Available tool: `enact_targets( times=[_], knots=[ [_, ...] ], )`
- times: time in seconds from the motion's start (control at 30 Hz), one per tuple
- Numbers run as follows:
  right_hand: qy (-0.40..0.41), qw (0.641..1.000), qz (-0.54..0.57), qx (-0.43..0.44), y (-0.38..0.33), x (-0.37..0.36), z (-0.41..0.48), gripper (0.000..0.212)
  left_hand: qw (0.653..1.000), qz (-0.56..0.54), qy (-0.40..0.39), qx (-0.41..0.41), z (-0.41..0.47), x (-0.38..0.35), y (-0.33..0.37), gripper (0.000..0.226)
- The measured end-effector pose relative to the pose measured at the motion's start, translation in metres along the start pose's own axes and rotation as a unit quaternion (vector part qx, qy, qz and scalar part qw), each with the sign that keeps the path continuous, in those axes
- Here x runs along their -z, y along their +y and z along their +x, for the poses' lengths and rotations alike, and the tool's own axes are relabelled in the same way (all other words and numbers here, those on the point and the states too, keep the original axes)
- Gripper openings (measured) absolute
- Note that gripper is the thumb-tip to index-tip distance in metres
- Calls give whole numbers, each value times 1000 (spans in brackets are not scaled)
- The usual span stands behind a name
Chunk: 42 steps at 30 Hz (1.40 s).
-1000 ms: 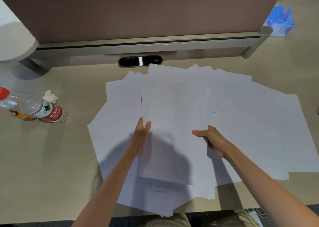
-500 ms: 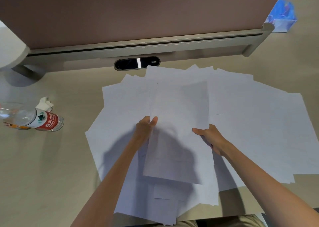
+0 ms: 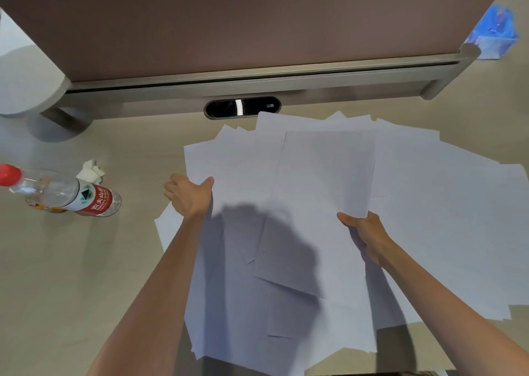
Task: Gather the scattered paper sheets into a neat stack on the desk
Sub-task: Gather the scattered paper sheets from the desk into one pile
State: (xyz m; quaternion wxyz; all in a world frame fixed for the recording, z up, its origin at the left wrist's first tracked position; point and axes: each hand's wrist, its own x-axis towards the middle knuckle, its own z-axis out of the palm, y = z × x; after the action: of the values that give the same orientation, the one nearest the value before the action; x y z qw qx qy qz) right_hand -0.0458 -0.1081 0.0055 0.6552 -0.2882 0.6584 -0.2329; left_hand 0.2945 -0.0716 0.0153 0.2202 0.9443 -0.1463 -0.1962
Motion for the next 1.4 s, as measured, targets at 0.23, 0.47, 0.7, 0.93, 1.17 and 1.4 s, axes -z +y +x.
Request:
enact_targets(
  times=[0.23,0.47,0.7,0.93,1.17,1.4],
  knots=[
    [21,999,20,23,4,-4,-4,27,996,-15,-52,68,16,-1,4,75],
    [30,999,36,28,4,-7,-4,23,960,-230,-135,85,19,8,5,27],
    [76,993,93,6,6,5,-9,41,915,-347,-202,-18,8,24,-18,30],
    [89,987,128,-37,7,4,-18,63,924,-355,-143,6,-33,21,-49,36],
    [104,989,97,-47,1,-3,-21,63,912,-382,-139,-57,-20,64,-13,29],
    [108,992,52,-32,-22,-13,-45,58,897,-389,-118,-174,-34,123,42,25]
  ],
)
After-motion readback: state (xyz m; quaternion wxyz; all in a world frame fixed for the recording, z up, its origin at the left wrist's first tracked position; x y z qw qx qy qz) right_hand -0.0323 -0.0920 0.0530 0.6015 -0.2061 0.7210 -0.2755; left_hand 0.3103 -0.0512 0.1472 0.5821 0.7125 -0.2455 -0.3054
